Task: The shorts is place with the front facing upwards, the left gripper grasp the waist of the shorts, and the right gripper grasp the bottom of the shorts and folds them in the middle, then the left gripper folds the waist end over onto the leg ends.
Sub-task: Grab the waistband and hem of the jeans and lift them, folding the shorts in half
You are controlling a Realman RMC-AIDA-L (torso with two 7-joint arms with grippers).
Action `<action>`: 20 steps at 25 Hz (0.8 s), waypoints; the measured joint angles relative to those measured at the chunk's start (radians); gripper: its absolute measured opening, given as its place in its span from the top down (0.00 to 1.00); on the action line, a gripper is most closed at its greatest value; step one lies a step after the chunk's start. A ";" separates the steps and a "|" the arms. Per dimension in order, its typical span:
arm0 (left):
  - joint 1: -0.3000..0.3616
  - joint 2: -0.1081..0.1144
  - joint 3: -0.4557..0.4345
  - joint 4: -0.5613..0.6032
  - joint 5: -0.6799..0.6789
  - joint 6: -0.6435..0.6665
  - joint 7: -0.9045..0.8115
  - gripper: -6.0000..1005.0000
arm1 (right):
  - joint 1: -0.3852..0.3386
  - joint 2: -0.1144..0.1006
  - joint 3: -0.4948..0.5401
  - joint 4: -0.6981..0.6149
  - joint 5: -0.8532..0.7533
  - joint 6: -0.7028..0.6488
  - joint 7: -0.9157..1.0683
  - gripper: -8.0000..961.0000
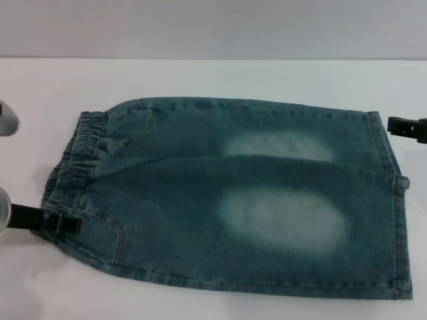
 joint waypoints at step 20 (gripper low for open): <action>0.004 0.001 0.008 -0.018 0.008 -0.003 -0.024 0.77 | -0.015 0.001 0.006 0.036 0.000 0.033 -0.011 0.20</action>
